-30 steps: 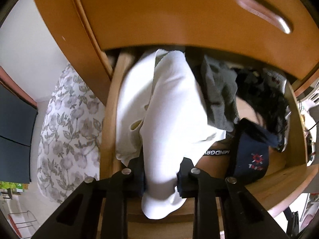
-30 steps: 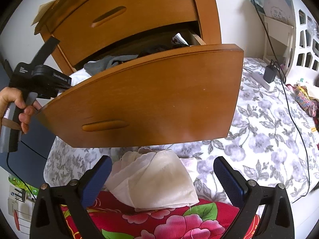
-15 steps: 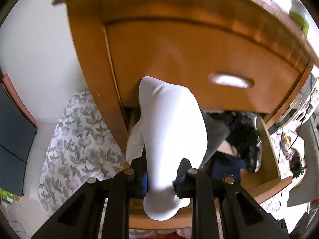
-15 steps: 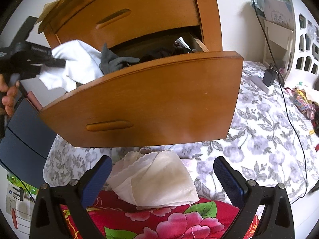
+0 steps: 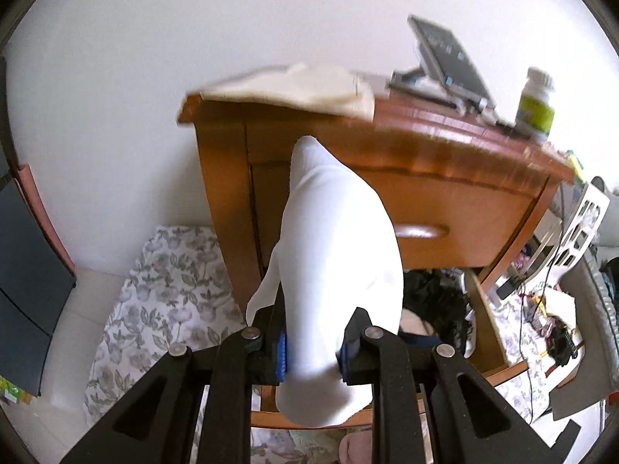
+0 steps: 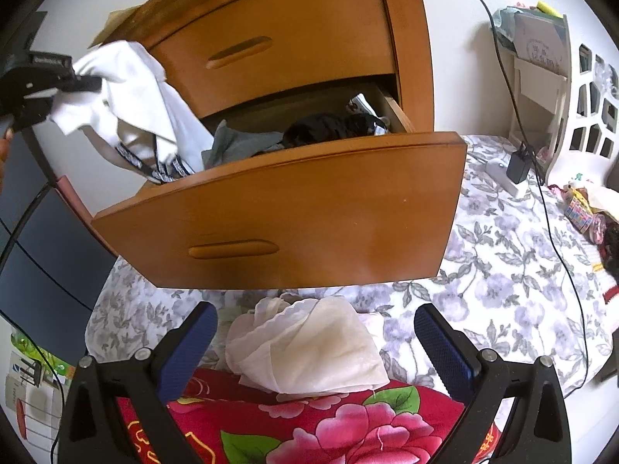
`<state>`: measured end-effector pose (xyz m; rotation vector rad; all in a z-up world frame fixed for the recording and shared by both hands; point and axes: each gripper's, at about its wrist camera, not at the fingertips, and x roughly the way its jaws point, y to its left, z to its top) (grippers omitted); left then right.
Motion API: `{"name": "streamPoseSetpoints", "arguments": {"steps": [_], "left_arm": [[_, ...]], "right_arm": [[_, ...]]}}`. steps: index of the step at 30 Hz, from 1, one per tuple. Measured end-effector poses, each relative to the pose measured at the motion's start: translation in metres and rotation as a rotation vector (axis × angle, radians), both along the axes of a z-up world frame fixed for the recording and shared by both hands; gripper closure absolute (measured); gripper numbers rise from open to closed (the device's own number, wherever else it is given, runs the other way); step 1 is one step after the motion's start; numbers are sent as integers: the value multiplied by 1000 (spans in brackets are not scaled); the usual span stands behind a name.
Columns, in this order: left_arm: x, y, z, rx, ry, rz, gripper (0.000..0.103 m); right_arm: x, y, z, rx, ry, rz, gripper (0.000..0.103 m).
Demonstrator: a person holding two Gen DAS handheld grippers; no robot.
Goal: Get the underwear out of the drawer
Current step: 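Lift the white shirt up out of the drawer with the left gripper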
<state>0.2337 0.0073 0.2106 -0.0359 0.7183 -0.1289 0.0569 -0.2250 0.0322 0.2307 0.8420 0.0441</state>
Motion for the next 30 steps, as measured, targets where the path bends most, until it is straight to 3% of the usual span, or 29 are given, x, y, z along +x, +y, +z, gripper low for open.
{"name": "streamPoseSetpoints", "arguments": {"steps": [15,18,23,30], "left_arm": [[-78,21,91,-84,-219,-32,83],[-89,21,105,-69,-248,-51,83],[-97,13,111,-41,-243,-64,83],[-108,7,100,-63,-218,-109,83]], "right_arm": [[-22,6,23,-28,-49,-9,0],[-26,9,26,-35,-57,-8,0],[-31,14,32,-42,-68,3,0],[-38,12,36,-40,-81,-1,0]]}}
